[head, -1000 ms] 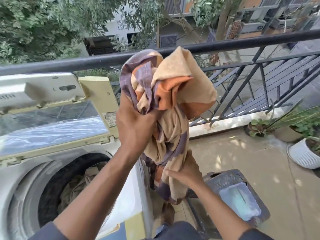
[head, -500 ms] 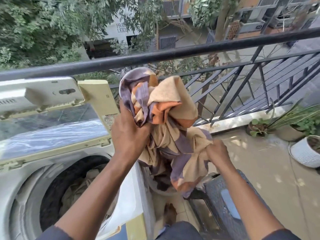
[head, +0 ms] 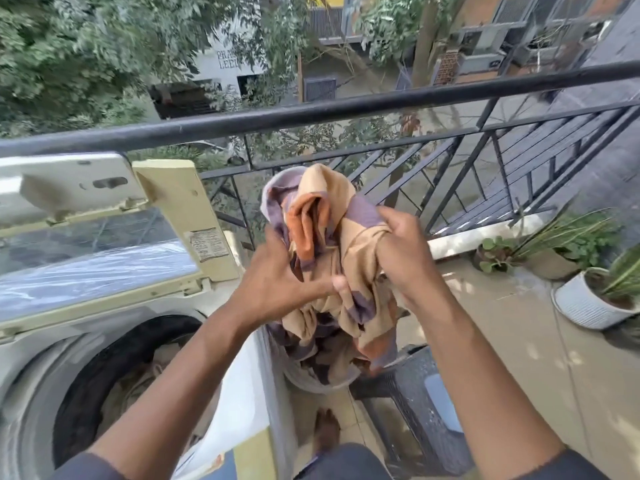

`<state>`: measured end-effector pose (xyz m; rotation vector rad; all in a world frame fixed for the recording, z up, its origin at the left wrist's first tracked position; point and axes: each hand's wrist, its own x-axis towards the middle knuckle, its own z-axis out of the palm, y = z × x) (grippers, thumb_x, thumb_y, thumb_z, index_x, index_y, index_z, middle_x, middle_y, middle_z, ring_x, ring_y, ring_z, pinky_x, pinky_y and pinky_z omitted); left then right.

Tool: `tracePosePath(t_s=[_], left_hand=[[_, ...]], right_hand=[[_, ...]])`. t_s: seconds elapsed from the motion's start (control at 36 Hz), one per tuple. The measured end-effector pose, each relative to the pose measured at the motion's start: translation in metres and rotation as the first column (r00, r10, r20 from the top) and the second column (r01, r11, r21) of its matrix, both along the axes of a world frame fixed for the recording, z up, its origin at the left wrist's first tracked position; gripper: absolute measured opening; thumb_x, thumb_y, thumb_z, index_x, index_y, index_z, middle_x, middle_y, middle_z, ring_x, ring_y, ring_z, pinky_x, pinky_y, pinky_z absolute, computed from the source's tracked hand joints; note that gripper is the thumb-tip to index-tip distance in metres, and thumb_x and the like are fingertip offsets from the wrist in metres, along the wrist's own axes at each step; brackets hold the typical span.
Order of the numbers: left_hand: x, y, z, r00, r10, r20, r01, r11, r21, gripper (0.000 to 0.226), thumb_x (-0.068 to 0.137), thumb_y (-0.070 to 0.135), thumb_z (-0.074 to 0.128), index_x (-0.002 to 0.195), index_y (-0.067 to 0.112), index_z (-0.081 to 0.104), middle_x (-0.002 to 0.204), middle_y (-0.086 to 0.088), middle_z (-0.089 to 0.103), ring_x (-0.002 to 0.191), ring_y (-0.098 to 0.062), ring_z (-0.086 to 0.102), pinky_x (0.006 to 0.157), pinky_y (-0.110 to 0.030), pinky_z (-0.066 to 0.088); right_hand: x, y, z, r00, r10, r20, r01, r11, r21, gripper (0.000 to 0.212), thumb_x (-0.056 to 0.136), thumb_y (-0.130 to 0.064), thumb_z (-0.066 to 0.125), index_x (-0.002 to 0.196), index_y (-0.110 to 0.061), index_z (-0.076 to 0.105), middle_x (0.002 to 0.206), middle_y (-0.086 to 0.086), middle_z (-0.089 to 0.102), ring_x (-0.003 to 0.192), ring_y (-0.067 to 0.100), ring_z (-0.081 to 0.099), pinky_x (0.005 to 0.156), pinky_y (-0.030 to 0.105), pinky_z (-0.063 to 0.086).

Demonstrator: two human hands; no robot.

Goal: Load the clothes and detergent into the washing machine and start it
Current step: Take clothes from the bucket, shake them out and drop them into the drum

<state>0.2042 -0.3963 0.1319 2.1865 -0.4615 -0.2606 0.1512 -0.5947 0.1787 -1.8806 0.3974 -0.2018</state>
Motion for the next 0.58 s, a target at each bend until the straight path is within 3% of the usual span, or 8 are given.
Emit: tracePosePath(t_s=[0.06,0.11,0.14,0.25,0.33,0.42,0.5,0.58], left_hand=[[-0.007,-0.01,0.001,0.999,0.0,0.054,-0.004,0.997,0.076,0.137,0.041,0.102,0.073,0.147,0.022,0.042,0.135,0.006,0.055,0.126,-0.014,0.058,0.105,-0.04,0.054],[-0.009,-0.014,-0.003,0.992,0.06,0.11,-0.068,0.995,0.07,0.137,0.039,0.103,0.074,0.149,0.026,0.044,0.134,0.007,0.058,0.125,-0.016,0.06,0.101,-0.042,0.056],[-0.008,-0.015,-0.005,0.989,0.095,0.118,-0.1,0.994,0.038,0.133,0.041,0.101,0.075,0.148,0.029,0.046,0.131,0.008,0.062,0.122,-0.016,0.063,0.097,-0.042,0.058],[-0.009,-0.011,-0.003,0.95,0.234,0.205,-0.227,0.972,-0.059,0.099,0.06,0.077,0.086,0.14,0.029,0.053,0.113,0.013,0.071,0.103,-0.016,0.071,0.081,-0.04,0.059],[-0.01,-0.01,0.001,0.932,0.282,0.225,-0.273,0.959,-0.072,0.087,0.07,0.055,0.092,0.14,0.024,0.051,0.103,0.009,0.069,0.097,-0.024,0.07,0.075,-0.038,0.053],[-0.008,-0.008,0.007,0.931,0.304,0.199,-0.291,0.952,-0.094,0.085,0.07,0.063,0.081,0.141,0.03,0.05,0.1,0.005,0.073,0.095,-0.029,0.072,0.075,-0.042,0.056],[-0.005,-0.008,0.017,0.913,0.364,0.183,-0.348,0.931,-0.112,0.074,0.071,0.06,0.079,0.134,0.03,0.055,0.091,0.015,0.063,0.091,-0.027,0.07,0.07,-0.036,0.049],[-0.001,-0.007,0.027,0.895,0.414,0.166,-0.388,0.906,-0.169,0.067,0.077,0.054,0.09,0.131,0.035,0.057,0.086,0.02,0.065,0.082,-0.002,0.063,0.071,-0.031,0.051]], right_hand=[[-0.001,0.01,0.005,1.0,0.027,-0.006,-0.028,0.994,-0.107,0.039,0.094,-0.055,0.057,0.095,-0.018,0.069,0.081,0.0,0.075,0.078,0.027,0.07,0.073,0.05,0.059],[-0.004,0.017,0.011,0.996,0.081,0.025,-0.075,0.982,-0.173,0.03,0.079,-0.039,0.058,0.098,-0.019,0.068,0.08,0.001,0.073,0.076,0.027,0.067,0.071,0.052,0.058],[-0.005,0.018,0.011,0.991,0.132,0.028,-0.126,0.978,-0.167,0.038,0.069,-0.036,0.059,0.102,-0.019,0.068,0.081,0.002,0.073,0.076,0.028,0.067,0.071,0.051,0.058],[-0.01,0.012,0.009,0.921,0.386,0.059,-0.39,0.914,0.114,0.043,0.075,-0.017,0.074,0.118,-0.015,0.068,0.097,0.011,0.078,0.084,0.015,0.069,0.075,0.036,0.054],[-0.017,-0.002,0.004,0.891,0.447,0.082,-0.448,0.835,0.321,0.063,0.078,0.0,0.064,0.14,-0.011,0.056,0.101,0.003,0.078,0.092,0.011,0.07,0.078,0.025,0.051],[-0.024,-0.008,-0.011,0.924,0.365,0.117,-0.382,0.859,0.342,0.074,0.075,0.007,0.056,0.146,-0.014,0.053,0.123,0.012,0.073,0.113,0.021,0.068,0.089,0.029,0.053],[-0.025,-0.012,-0.043,0.99,0.127,0.056,-0.136,0.969,0.206,0.072,0.073,0.005,0.055,0.137,-0.026,0.059,0.125,0.001,0.071,0.119,0.022,0.066,0.095,0.033,0.055],[-0.032,-0.021,-0.088,0.988,0.002,-0.152,-0.011,0.998,-0.062,0.065,0.08,-0.003,0.07,0.136,-0.033,0.055,0.125,-0.008,0.065,0.12,0.019,0.062,0.092,0.033,0.052]])
